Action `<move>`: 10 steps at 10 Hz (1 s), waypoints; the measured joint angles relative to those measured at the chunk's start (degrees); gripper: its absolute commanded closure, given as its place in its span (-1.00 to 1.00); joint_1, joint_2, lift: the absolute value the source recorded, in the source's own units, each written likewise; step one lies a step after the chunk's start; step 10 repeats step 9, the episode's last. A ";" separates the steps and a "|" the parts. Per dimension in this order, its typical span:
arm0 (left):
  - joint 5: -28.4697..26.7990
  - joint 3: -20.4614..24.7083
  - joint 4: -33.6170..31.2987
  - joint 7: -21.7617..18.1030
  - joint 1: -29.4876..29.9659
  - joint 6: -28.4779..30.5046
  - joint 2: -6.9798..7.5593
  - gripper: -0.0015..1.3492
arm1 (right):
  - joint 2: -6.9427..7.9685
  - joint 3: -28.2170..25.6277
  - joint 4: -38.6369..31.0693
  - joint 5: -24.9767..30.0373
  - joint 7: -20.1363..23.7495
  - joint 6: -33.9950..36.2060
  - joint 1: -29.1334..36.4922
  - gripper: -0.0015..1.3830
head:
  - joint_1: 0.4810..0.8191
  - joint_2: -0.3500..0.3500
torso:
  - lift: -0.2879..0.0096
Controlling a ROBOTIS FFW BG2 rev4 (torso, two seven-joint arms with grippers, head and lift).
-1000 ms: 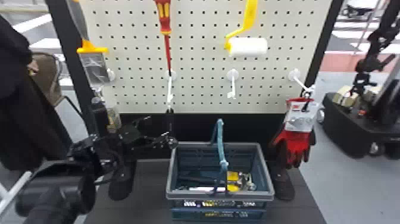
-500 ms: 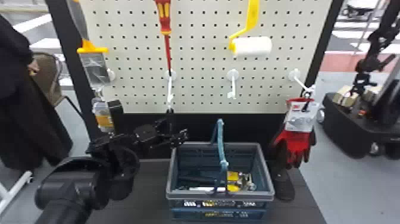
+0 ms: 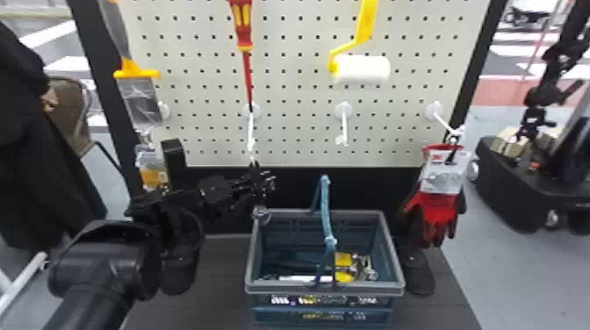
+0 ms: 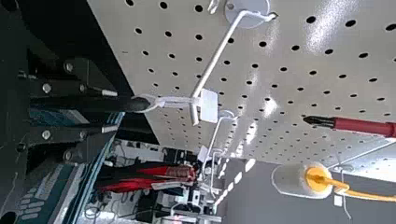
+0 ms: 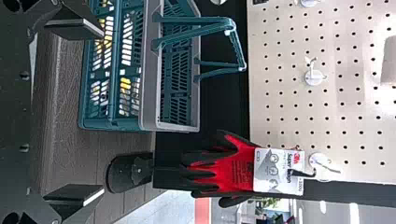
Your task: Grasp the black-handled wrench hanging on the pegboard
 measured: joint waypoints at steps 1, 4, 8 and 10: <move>-0.47 0.04 -0.03 -0.17 -0.02 -0.30 0.01 0.80 | 0.00 0.00 0.02 0.00 0.00 -0.01 0.00 -0.81 | -0.60 0.00 | 0.26; -0.69 0.31 -0.04 -0.23 0.19 -0.90 0.01 0.80 | 0.00 0.00 0.02 0.00 0.00 -0.02 0.00 -0.81 | -0.60 0.00 | 0.26; -0.39 0.40 -0.04 -0.20 0.51 -1.19 0.01 0.80 | 0.00 0.00 0.01 0.00 0.00 0.00 -0.05 -0.81 | -0.60 0.00 | 0.26; -0.24 0.40 -0.04 -0.20 0.59 -1.19 0.01 0.80 | 0.00 0.00 0.01 0.00 0.00 -0.02 -0.02 -0.81 | -0.60 0.00 | 0.26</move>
